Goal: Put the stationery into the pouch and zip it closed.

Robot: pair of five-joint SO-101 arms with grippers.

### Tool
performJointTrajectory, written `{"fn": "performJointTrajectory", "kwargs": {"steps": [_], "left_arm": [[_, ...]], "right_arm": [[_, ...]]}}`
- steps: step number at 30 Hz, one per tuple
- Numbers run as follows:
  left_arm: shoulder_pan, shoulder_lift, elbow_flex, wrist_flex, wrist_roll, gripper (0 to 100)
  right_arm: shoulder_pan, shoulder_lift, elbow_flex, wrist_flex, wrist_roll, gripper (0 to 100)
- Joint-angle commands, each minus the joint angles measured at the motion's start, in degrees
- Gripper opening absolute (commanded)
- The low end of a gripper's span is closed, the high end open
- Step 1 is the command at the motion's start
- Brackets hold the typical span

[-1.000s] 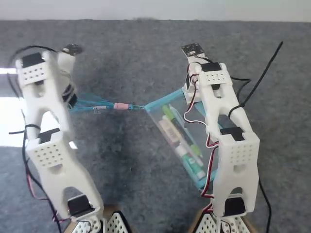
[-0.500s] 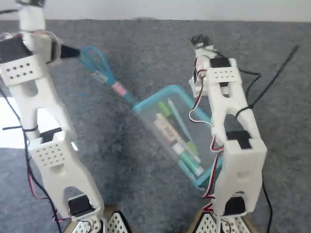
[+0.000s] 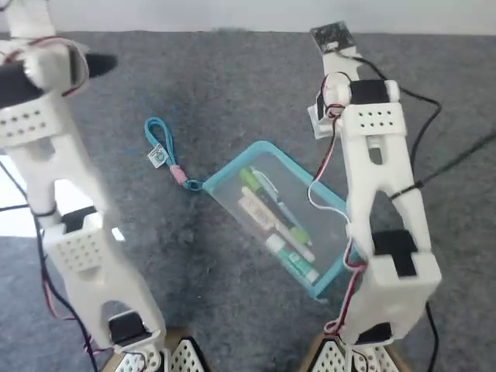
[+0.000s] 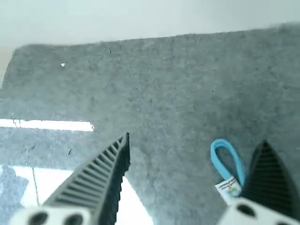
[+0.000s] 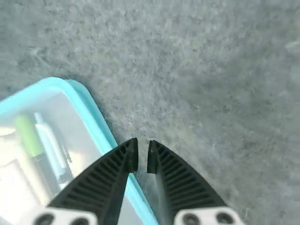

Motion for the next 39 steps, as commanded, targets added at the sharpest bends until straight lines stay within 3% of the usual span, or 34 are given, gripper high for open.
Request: {"fn": "performJointTrajectory", "kwargs": {"steps": [1, 4, 10, 16, 22, 33, 39], "left_arm": [[1.3, -15.6, 0.0, 2.0, 2.9, 38], [2.7, -27.1, 13.0, 2.0, 3.3, 38], [11.0, -52.5, 49.8, -0.7, 4.6, 38], [14.0, -78.7, 92.2, -14.8, 4.6, 38], [11.0, -102.2, 127.3, -28.6, 4.4, 38], [6.0, -136.8, 155.1, -29.2, 4.3, 38], [6.1, -135.7, 157.0, -28.5, 4.5, 38]], "right_arm": [[-0.6, -12.5, -0.4, 5.2, -0.5, 1.3], [0.3, -21.1, 4.7, 6.3, -0.3, 0.9], [0.8, -42.9, 31.3, -5.8, 0.0, 0.8], [0.9, -62.8, 59.4, -12.7, 6.2, 0.8], [0.9, -76.3, 77.6, -15.8, 10.8, 0.9], [1.0, -93.2, 89.7, -9.1, 11.3, 0.8], [6.9, -101.5, 97.2, -9.5, 11.3, 0.9]]}}
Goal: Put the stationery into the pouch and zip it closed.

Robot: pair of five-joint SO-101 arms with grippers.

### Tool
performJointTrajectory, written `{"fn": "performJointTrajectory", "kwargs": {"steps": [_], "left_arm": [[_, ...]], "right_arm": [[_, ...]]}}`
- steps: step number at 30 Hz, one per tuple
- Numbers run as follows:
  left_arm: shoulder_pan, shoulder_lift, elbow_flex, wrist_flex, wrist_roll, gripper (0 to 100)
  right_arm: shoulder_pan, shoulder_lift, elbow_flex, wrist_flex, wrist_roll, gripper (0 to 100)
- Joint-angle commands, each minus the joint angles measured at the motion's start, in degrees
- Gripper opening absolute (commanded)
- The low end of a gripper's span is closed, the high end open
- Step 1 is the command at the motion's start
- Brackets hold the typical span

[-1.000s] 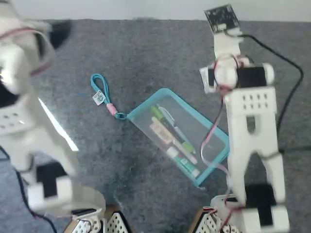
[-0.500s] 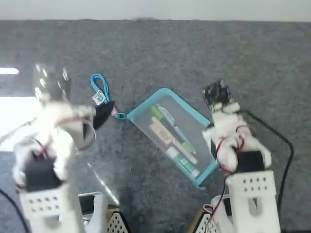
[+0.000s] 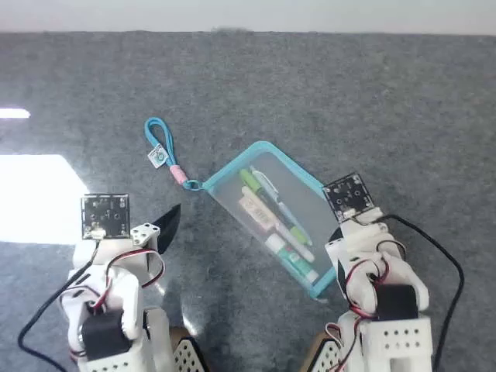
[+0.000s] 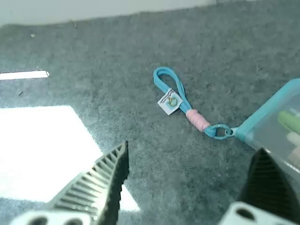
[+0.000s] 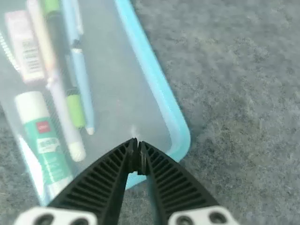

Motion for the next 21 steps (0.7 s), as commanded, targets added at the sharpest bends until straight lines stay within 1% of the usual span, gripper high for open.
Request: {"fn": "performJointTrajectory", "kwargs": {"steps": [1, 4, 7, 9, 12, 21], "left_arm": [[-0.3, 0.4, -0.1, -0.9, 0.7, 38], [-0.3, 0.2, 2.2, -1.1, 0.6, 38], [-0.1, 0.1, 7.5, -2.3, 0.5, 38], [-0.3, -0.4, 12.2, -5.8, 0.5, 38], [-0.3, -1.4, 19.2, -12.6, 0.7, 38], [0.1, -1.2, 18.9, -12.1, 0.9, 38]], "right_arm": [[5.3, -4.9, 2.8, 0.0, 0.8, 0.9], [10.1, -9.9, 7.4, 0.0, 0.8, 0.9], [12.5, -15.3, 12.1, 0.5, 0.8, 0.8], [13.1, -18.4, 14.9, 1.1, 0.8, 0.8], [13.0, -18.3, 17.6, 0.9, 0.8, 0.8], [13.1, -18.2, 19.8, -0.3, 0.9, 0.9]]}}
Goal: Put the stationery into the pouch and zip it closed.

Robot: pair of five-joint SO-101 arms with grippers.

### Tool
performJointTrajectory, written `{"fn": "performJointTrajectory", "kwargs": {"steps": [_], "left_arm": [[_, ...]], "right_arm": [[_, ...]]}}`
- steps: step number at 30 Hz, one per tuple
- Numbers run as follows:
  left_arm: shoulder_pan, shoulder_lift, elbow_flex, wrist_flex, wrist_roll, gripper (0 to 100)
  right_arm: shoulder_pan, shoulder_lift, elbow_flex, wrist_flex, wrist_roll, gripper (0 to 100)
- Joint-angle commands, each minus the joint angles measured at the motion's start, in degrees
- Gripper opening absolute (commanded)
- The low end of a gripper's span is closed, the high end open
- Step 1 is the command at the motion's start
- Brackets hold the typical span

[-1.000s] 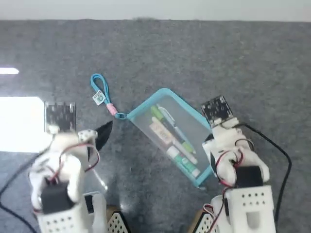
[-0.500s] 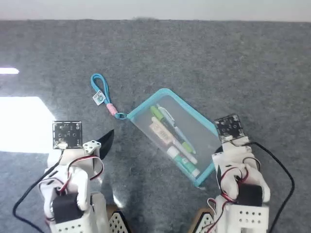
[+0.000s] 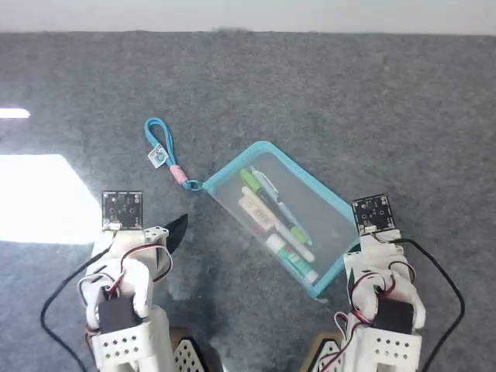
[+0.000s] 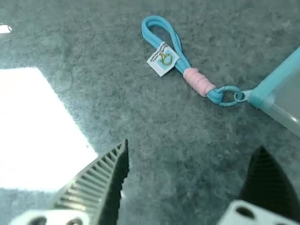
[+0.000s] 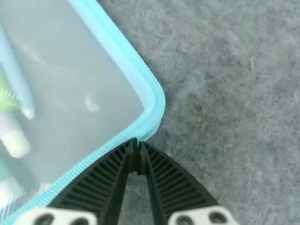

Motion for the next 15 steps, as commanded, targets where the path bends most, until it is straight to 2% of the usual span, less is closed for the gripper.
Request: {"fn": "performJointTrajectory", "kwargs": {"steps": [1, 8, 15], "left_arm": [[-0.1, -1.1, -0.4, 0.8, 0.8, 38], [-0.4, -1.4, -0.4, 13.3, 0.4, 38], [-0.4, -1.2, -0.4, 12.8, 0.5, 38]], "right_arm": [[0.5, -0.7, 1.1, -0.8, 0.9, 0.9], [0.4, -0.7, 1.1, -0.7, 0.9, 0.9], [0.2, -0.7, 1.1, -0.7, 0.9, 0.9]]}}
